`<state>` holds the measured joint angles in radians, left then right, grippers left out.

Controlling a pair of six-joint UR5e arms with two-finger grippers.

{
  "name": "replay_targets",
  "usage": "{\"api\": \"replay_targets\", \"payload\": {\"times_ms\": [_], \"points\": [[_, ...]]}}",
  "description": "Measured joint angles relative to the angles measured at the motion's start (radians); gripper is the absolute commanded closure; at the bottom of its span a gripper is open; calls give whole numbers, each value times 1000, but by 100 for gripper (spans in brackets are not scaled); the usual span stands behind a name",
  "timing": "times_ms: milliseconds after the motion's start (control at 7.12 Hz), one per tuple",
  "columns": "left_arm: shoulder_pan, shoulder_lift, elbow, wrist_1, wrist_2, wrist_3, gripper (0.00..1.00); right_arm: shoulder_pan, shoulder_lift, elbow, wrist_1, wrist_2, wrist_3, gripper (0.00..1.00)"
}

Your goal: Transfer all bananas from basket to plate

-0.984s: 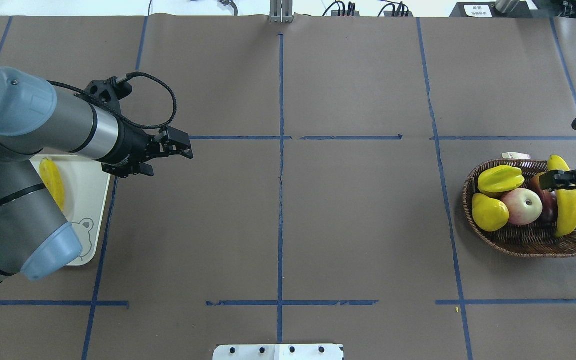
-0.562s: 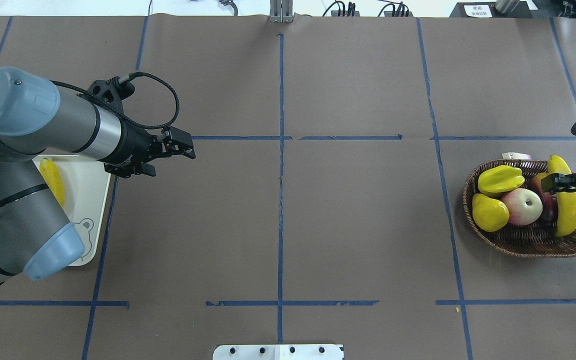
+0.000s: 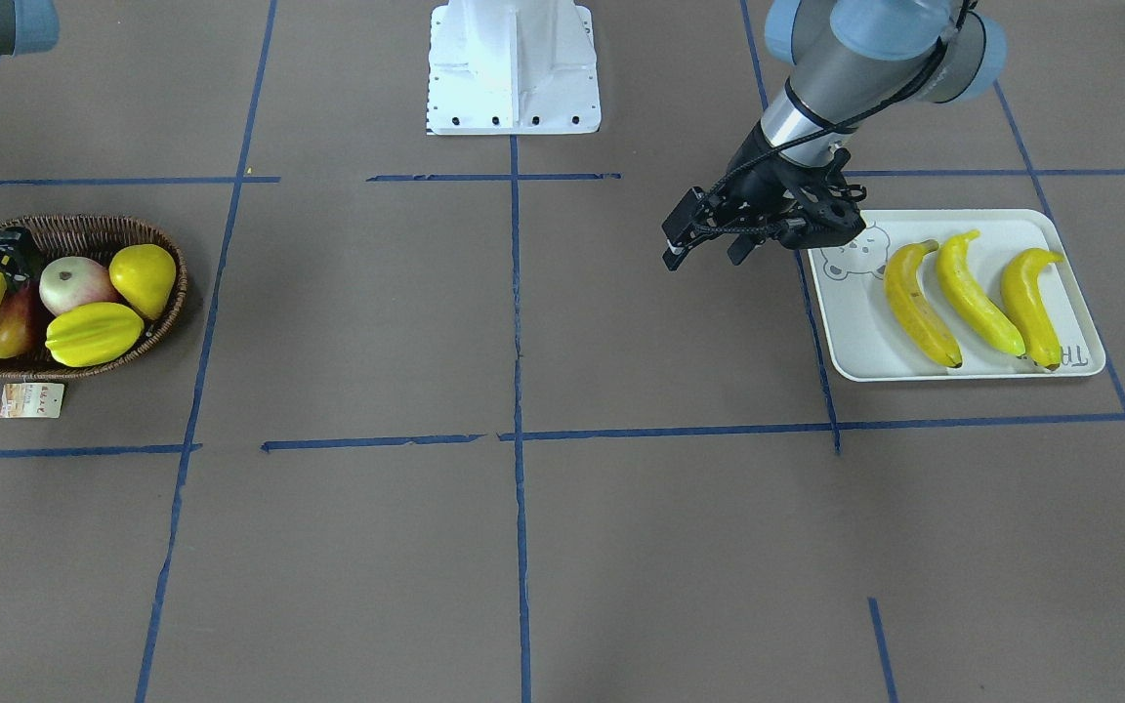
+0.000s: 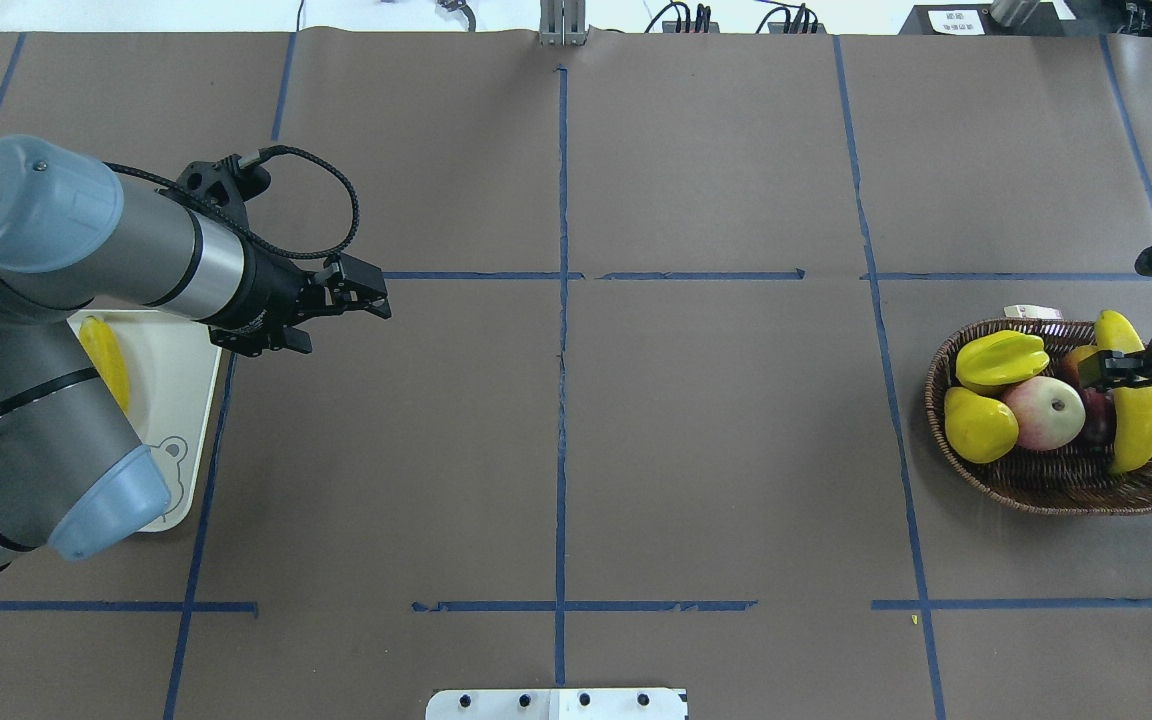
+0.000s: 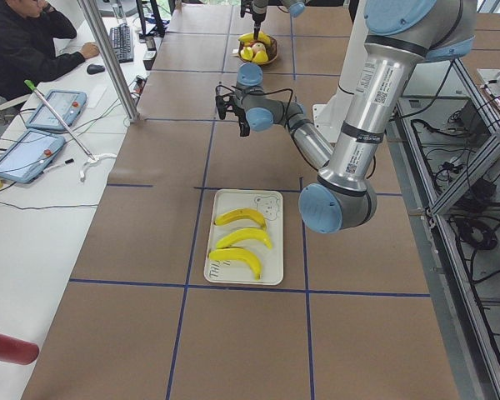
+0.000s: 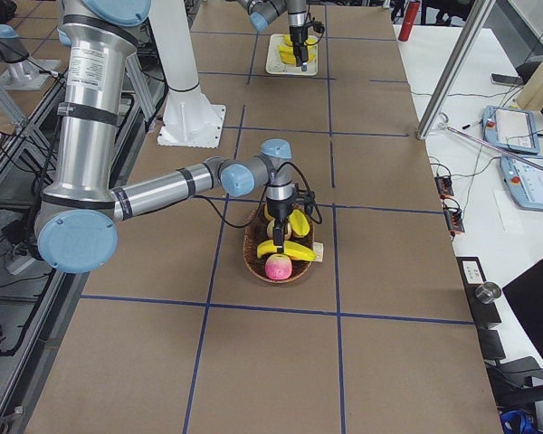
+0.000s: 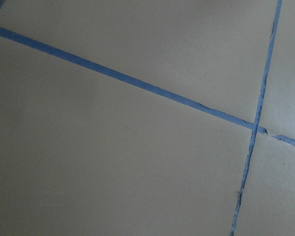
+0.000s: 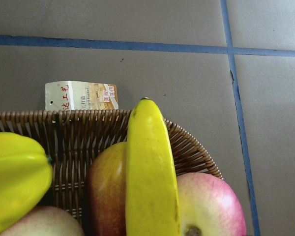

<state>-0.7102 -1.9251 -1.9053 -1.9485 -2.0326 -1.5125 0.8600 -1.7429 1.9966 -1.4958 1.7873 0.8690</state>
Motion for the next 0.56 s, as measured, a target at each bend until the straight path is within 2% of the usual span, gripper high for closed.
{"api": "replay_targets", "payload": {"times_ms": [281,422,562], "points": [[1,0,1,-1,0,0,0,-15,-5,-1,-1,2,1,4],[2,0,2,-1,0,0,0,-21,-7,0,-1,6,2,32],[3,0,2,-1,0,0,0,-25,-8,1,0,14,3,67]]}}
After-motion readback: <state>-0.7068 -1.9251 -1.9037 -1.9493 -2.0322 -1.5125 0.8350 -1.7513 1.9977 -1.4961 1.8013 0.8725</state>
